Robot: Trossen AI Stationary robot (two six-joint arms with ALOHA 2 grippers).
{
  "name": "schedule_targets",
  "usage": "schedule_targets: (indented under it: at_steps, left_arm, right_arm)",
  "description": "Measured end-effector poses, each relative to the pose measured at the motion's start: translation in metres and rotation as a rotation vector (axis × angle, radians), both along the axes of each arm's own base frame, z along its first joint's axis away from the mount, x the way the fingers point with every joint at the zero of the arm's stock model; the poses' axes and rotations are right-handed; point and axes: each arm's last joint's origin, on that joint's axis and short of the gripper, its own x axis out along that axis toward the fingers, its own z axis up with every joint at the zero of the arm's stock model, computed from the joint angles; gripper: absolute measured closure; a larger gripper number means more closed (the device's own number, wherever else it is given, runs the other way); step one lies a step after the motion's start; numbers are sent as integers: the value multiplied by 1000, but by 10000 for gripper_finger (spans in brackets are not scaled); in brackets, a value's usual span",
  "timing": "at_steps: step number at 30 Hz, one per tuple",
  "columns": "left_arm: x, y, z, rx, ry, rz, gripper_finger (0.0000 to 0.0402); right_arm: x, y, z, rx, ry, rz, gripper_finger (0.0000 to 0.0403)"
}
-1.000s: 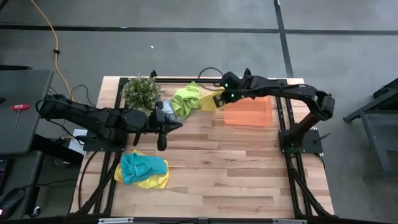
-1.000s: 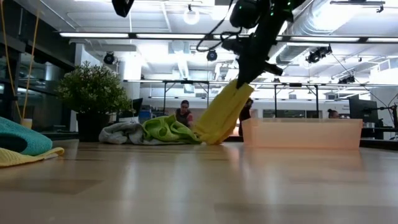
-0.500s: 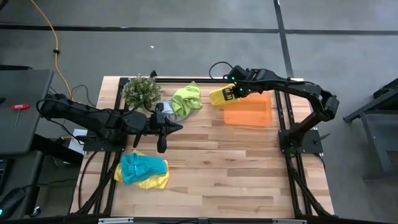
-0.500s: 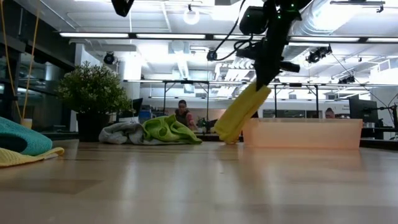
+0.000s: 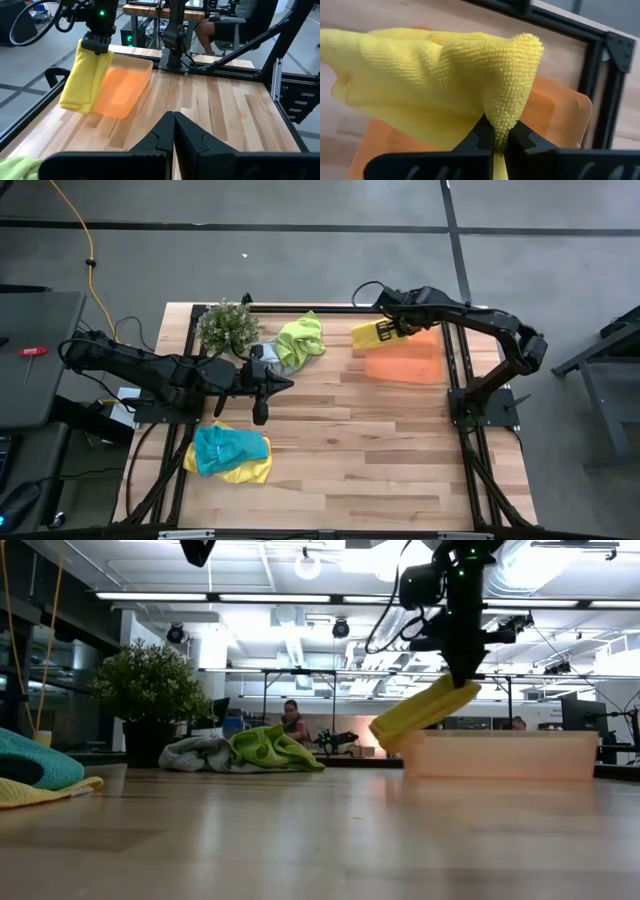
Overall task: Fold microfiber towels
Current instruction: Put the right yellow microfiber cloth into the orange bin
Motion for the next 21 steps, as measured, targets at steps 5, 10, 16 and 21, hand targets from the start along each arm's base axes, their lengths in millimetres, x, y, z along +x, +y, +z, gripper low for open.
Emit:
schedule_targets:
  at_steps: [5,10,16,21]
  left_arm:
    - [0,0,0,0,0,0,401]
    - [0,0,0,0,0,0,401]
    - [0,0,0,0,0,0,401]
    - [0,0,0,-1,0,-1,401]
  right_arm:
    - [-7,-8,0,-9,8,-50,403]
    - [-15,-9,0,-5,70,-99,403]
    - [-21,-6,0,17,138,-99,403]
    - [-21,-4,0,28,157,-88,403]
